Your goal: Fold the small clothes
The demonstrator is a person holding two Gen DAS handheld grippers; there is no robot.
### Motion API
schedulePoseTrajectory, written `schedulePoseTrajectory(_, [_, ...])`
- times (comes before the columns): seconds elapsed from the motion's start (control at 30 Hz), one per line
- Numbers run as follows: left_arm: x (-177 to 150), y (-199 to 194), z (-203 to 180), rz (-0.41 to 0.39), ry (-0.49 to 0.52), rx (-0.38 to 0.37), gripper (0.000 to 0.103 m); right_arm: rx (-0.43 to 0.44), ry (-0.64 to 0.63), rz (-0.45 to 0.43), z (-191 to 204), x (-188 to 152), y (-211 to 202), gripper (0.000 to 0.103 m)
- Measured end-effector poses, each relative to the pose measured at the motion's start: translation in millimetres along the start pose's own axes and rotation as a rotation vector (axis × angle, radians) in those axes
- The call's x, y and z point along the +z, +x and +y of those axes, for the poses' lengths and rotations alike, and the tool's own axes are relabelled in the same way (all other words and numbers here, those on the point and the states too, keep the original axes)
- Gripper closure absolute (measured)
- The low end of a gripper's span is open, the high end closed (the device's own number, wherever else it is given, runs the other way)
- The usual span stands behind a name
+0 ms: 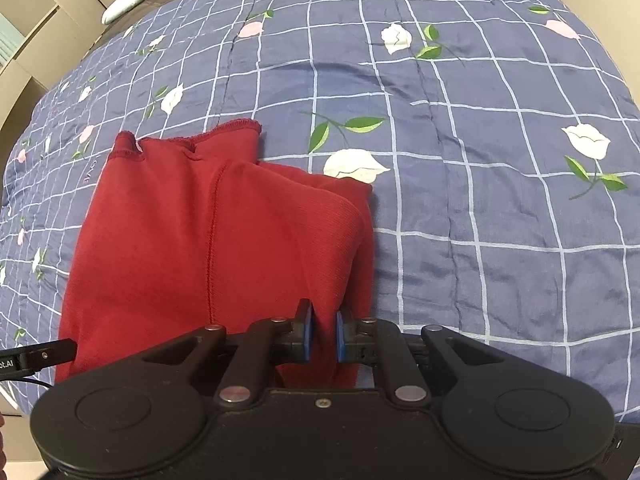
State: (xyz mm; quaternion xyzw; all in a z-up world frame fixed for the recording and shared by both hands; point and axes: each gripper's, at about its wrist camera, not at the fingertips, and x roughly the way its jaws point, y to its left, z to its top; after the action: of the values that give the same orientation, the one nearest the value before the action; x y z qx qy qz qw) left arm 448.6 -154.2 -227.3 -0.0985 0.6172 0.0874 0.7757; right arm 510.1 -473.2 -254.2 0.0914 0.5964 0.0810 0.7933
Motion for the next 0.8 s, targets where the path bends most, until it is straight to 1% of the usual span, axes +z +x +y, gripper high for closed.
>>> schedulePoseTrajectory(0.1, [-0.4, 0.1, -0.7, 0.002, -0.002, 0.0, 0.01, 0.002, -0.004, -0.009, -0.3, -0.3, -1.3, 0.088])
schedulePoseTrajectory(0.2, [-0.6, 0.5, -1.4, 0.004, -0.002, 0.002, 0.01, 0.014, -0.014, -0.027, -0.3, 1.3, -4.8, 0.09])
schedulePoseTrajectory(0.23, [-0.3, 0.5, -1.7, 0.003, -0.002, 0.002, 0.01, 0.022, -0.028, -0.037, 0.9, 3.4, -6.8, 0.092])
schedulePoseTrajectory(0.33, [0.3, 0.8, -3.0, 0.003, -0.002, 0.001, 0.01, 0.011, -0.09, -0.07, 8.2, 10.2, -11.8, 0.092])
schedulePoseTrajectory(0.4, [0.5, 1.0, -4.3, 0.004, 0.001, 0.002, 0.01, 0.003, -0.106, -0.078, 10.4, 15.0, -11.3, 0.092])
schedulePoseTrajectory(0.43, [0.6, 1.1, -5.2, 0.004, 0.003, 0.004, 0.01, 0.0, -0.105, -0.068, 9.8, 17.0, -8.2, 0.089])
schedulePoseTrajectory(0.47, [0.7, 1.4, -5.9, 0.005, 0.005, 0.004, 0.01, -0.005, -0.103, -0.05, 8.8, 18.2, -4.4, 0.084])
schedulePoseTrajectory(0.53, [0.5, 1.6, -7.0, 0.008, 0.006, 0.004, 0.01, -0.004, -0.098, -0.017, 5.8, 17.9, 0.8, 0.08])
schedulePoseTrajectory(0.6, [0.5, 1.3, -7.6, 0.009, 0.009, 0.003, 0.01, 0.004, -0.093, -0.021, 4.1, 14.5, -1.6, 0.068])
schedulePoseTrajectory(0.63, [0.3, 1.4, -7.8, 0.009, 0.011, 0.004, 0.01, 0.009, -0.087, -0.022, 3.7, 11.9, -3.2, 0.058])
schedulePoseTrajectory(0.67, [0.6, 1.9, -8.3, 0.011, 0.012, 0.005, 0.01, 0.012, -0.085, -0.021, 3.6, 8.7, -4.3, 0.054])
schedulePoseTrajectory(0.8, [1.0, 3.6, -9.5, 0.019, 0.018, 0.008, 0.01, -0.006, -0.096, 0.02, 7.0, -8.9, 0.5, 0.053])
